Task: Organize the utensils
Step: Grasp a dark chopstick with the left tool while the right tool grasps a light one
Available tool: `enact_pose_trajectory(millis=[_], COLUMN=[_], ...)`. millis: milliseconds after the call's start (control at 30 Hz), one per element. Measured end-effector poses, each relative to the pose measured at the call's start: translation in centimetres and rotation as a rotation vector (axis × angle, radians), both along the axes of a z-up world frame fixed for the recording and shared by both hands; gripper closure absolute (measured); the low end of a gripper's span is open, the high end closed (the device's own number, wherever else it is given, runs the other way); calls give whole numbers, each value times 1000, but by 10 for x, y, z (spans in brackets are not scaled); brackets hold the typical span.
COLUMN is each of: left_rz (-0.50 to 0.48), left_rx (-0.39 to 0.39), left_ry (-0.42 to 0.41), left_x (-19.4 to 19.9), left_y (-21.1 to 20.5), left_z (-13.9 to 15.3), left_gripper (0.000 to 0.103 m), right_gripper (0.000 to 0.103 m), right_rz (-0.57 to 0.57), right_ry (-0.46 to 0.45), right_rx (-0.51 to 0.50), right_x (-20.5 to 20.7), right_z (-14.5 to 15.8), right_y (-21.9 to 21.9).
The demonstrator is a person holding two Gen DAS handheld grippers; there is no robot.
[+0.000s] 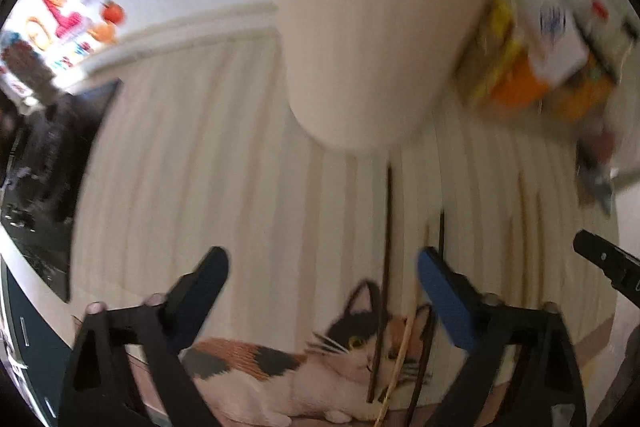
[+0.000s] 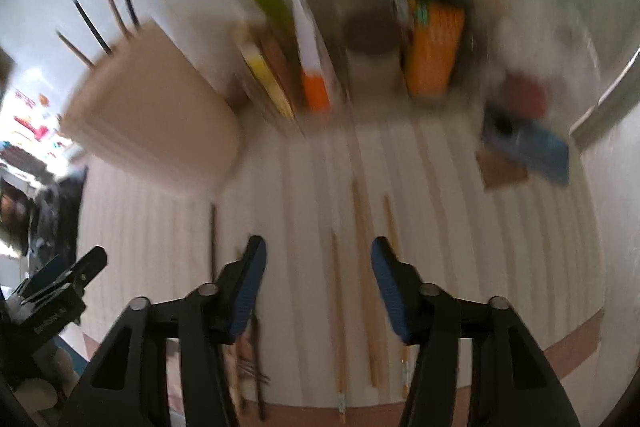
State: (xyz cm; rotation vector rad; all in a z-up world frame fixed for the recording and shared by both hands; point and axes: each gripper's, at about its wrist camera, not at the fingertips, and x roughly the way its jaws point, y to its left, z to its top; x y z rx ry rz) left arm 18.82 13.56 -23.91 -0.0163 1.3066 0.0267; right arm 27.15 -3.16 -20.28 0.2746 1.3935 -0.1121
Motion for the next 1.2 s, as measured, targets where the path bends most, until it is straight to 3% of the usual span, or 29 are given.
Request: enact_pose_trajectory(millis=[133, 200, 233, 267, 400, 467, 633, 767, 1000, 1200], left_rz=[-53, -60, -66, -73, -102, -101, -82, -33, 20, 14], left_rx=[-14, -14, -11, -4, 14, 10, 19, 10, -28, -11], left_ry=[115, 152, 172, 181, 166, 166, 163, 187, 236, 238], left_x=[3, 7, 9, 11, 17, 20, 19, 6, -27, -28], left_y=[-18, -23, -26, -28, -35, -35, -20, 7, 34, 43], left_z=[-45, -61, -70, -76, -81, -81, -81, -82, -82, -79], left_gripper=[41, 43, 47, 60, 75, 97, 99, 99, 99, 99], right_gripper=[76, 78, 78, 78, 78, 78, 78, 95, 96, 95], right_rz=[-10, -5, -2, 5, 32, 52, 98, 124, 189, 239], right_ry=[98, 135, 147, 163, 207, 230, 307, 319, 328, 347], right_rx=[34, 46, 53, 51, 51, 47, -26, -77, 1, -28], right_x=[-18, -24, -27, -28, -33, -32, -38, -43, -53, -60], right_z=[-42, -58, -64, -70, -88, -95, -120, -128, -137, -144], right_y=[-6, -6, -5, -3, 5, 11, 27, 41, 77, 92])
